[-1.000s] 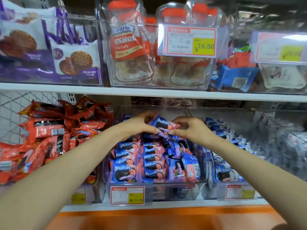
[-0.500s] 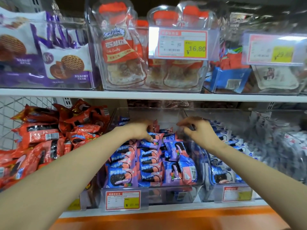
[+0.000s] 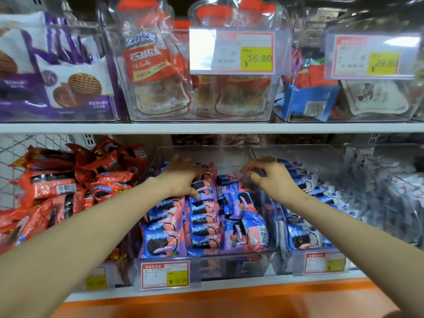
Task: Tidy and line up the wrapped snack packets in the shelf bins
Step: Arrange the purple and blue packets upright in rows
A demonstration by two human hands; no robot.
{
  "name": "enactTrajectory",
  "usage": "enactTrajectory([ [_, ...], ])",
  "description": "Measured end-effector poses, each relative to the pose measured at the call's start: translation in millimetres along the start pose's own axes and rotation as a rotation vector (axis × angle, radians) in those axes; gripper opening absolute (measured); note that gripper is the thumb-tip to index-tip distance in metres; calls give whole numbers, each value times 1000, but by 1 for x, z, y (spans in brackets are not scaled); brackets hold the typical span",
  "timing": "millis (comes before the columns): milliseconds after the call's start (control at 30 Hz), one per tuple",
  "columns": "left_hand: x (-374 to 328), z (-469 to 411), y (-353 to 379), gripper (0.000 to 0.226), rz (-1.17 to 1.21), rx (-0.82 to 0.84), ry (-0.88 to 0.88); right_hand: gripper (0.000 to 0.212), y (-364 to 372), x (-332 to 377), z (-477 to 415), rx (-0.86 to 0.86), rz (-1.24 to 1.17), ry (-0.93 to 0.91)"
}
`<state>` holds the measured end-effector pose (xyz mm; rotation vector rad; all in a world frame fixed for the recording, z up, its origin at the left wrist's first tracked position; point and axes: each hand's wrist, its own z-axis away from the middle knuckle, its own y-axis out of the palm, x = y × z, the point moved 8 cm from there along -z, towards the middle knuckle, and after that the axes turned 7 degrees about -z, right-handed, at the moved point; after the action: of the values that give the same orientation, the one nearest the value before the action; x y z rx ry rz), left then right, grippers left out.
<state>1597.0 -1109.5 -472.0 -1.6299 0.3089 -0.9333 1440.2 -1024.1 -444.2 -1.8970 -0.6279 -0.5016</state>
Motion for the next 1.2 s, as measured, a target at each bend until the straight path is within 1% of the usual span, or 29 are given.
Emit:
enactTrajectory([
  [100, 1, -3, -2, 60, -14, -43, -28, 17, 0, -2, -1, -5, -4, 7],
  [167, -1, -5, -2, 67, -4, -37, -13, 17, 1, -3, -1, -8, -9, 6],
  [233, -2, -7, -4, 70, 58, -18, -4, 17, 1, -4, -1, -7, -14, 9],
  [300, -2, -10, -6, 63, 121, -20, 6, 16, 2, -6, -1, -10, -14, 13],
  [367, -5, -13, -7, 56, 82, -38, 25, 16, 2, -6, -2, -12, -16, 12],
  [467, -8, -17, -4, 56, -33, -64, 36, 16, 2, -7, -2, -11, -18, 15],
  [533, -15, -19, -3, 57, -89, -93, 98, 17, 2, -6, -2, -14, -18, 12],
  [600, -21, -19, -5, 53, -108, -136, 182, 17, 2, -6, -1, -17, -19, 8],
  [667, -22, -18, -7, 51, -107, -157, 216, 17, 1, -6, -1, -20, -20, 13],
  [800, -20, -23, -10, 58, -8, -87, 155, 17, 2, -6, -1, -16, -28, 28],
  [933, -47, -32, -24, 65, 109, -118, 210, 16, 1, -5, -1, -29, -25, 30],
  [1033, -58, -45, -10, 66, 96, 12, 240, 16, 1, -5, 0, -32, -35, 22],
  [1100, -57, -52, 0, 59, 153, 86, 214, 15, 1, -4, 0, -37, -38, 11],
  [1200, -52, -59, 2, 36, 270, 77, 174, 15, 1, -5, 0, -41, -35, 7],
])
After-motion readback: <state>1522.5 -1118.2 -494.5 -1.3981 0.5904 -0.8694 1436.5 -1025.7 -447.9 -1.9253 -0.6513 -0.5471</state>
